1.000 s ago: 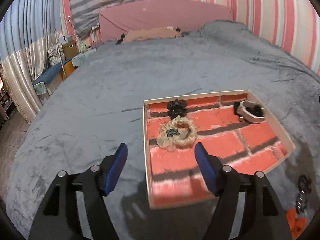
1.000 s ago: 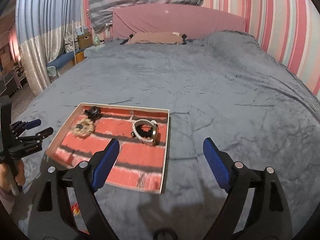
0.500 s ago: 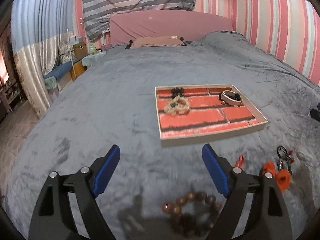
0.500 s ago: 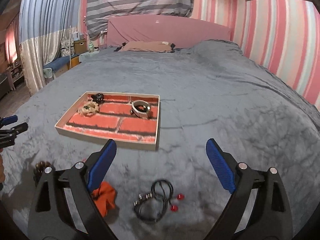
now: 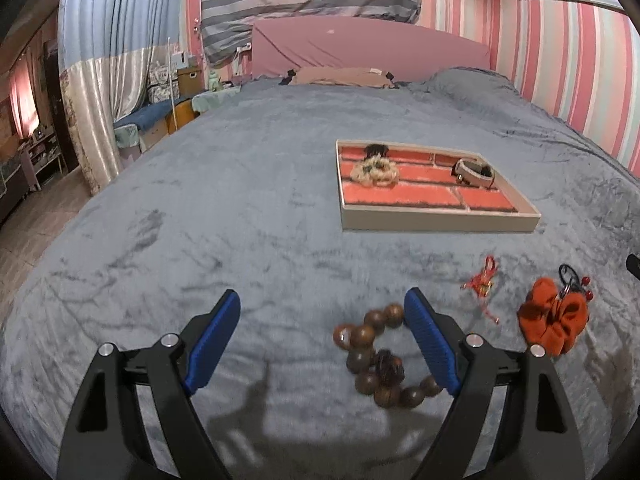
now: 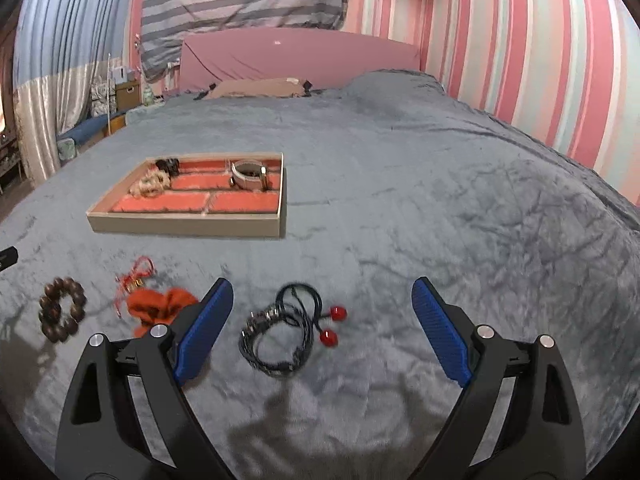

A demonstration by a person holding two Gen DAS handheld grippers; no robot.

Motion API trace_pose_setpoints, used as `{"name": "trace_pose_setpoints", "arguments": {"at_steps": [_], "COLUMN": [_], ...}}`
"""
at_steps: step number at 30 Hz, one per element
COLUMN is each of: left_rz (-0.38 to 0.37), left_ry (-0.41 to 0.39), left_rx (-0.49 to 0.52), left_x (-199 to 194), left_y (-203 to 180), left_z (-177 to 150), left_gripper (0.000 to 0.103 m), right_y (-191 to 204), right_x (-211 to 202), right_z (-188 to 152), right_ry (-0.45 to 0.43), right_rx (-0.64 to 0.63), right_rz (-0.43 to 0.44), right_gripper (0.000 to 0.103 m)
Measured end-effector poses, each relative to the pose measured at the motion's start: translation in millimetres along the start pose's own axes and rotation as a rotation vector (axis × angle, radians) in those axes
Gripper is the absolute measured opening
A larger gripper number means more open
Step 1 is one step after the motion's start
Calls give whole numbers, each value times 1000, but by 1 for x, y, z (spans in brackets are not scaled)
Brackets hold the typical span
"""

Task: Organize jewelry
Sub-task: 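Withdraw both tools from the tray toward the bead bracelet and cord bracelet, then grasp the wooden bead bracelet with the left tool while the right tool grasps the black cord bracelet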

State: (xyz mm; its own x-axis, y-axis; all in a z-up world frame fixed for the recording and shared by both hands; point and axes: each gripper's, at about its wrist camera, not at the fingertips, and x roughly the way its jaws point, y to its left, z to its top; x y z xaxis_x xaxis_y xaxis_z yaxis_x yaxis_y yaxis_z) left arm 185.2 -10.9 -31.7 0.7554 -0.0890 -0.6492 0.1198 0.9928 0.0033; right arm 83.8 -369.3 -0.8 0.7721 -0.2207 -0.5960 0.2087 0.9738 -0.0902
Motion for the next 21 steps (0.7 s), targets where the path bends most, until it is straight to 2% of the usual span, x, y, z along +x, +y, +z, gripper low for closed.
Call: {"name": "trace_pose_setpoints", "arguments": {"at_steps": [5,15,21], "left_rz": [1,15,22], "left_ry": [30,58,81], "left_rx": [-31,-27,-39], "left_x": [10,24,33], "left_y": [3,-1,4], "left_z": [-14,-26,-31], "left_gripper": [83,83,83], "right_y": [2,2,-5], "right_x": [15,47,52], "right_z": [-22,-41,-47], "right_ry": [44,127,135], "right_rx": [6,16,33], "right_rz": [3,6,12], "right_gripper": [85,66,64]}}
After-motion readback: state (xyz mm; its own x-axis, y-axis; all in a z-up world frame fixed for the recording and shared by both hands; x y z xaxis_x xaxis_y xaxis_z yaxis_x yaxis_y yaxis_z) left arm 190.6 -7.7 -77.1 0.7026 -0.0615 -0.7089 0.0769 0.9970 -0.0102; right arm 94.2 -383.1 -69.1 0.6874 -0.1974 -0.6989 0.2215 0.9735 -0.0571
